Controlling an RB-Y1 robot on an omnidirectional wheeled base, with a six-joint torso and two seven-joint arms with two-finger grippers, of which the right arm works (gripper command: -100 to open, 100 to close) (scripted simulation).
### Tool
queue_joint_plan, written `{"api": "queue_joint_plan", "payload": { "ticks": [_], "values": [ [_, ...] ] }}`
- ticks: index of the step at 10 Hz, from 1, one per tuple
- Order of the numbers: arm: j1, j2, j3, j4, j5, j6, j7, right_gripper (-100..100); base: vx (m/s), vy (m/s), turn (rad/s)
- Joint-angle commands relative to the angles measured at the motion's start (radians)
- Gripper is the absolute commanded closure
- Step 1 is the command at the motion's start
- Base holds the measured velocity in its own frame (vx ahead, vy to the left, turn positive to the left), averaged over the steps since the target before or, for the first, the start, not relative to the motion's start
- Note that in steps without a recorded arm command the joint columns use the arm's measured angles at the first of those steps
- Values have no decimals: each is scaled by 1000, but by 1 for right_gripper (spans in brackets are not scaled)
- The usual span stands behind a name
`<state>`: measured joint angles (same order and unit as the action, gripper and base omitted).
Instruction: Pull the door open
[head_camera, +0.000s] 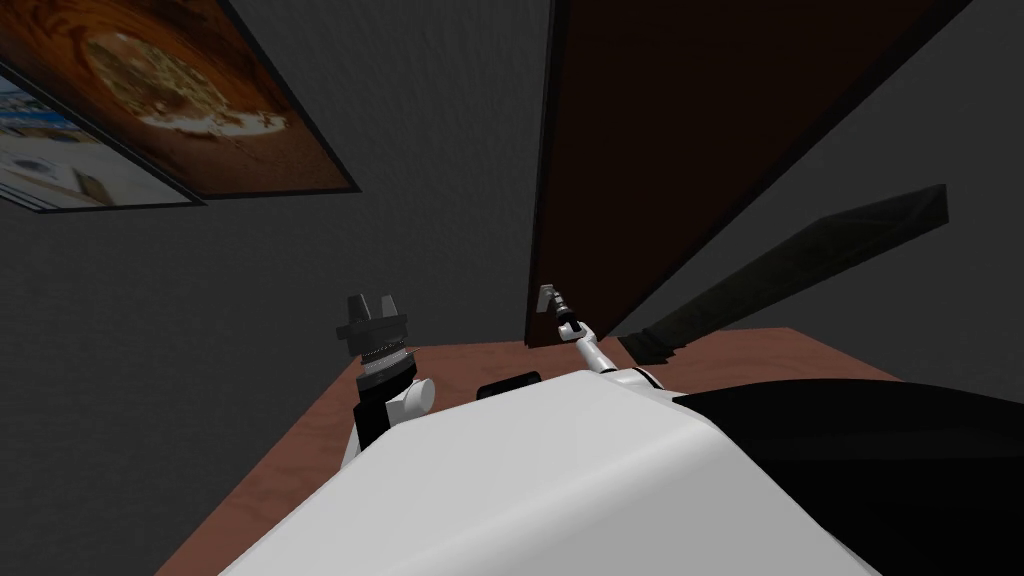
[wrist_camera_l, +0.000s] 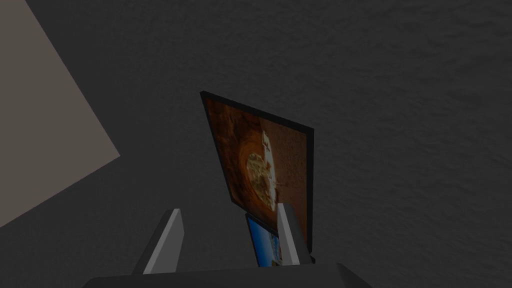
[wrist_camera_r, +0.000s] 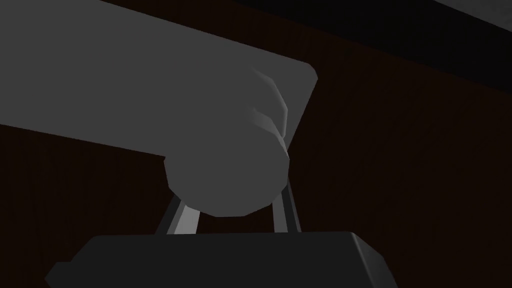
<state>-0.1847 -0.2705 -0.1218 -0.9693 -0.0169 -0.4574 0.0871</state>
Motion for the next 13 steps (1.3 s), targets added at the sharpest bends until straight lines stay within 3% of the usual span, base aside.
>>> {"api": "queue_joint_plan", "payload": {
  "ticks": [1,2,3,5,8,10,13],
  "values": [
    [-10,7,12,14,-13,-13,-31,100,-43,-27,49],
    [-14,5,16,19,-41,-13,-70,100,-49,-21,78],
    [-14,5,16,19,-41,-13,-72,100,-40,-21,66],
    [-21,1,24,28,-100,-13,-141,100,-61,-38,118],
    [-24,0,28,33,-129,-12,-197,100,-61,-33,58],
    [-31,-4,36,42,-187,-12,-262,100,-72,-30,105],
    [-35,-6,40,46,-216,-12,-321,100,-56,-32,71]
  ]
}}
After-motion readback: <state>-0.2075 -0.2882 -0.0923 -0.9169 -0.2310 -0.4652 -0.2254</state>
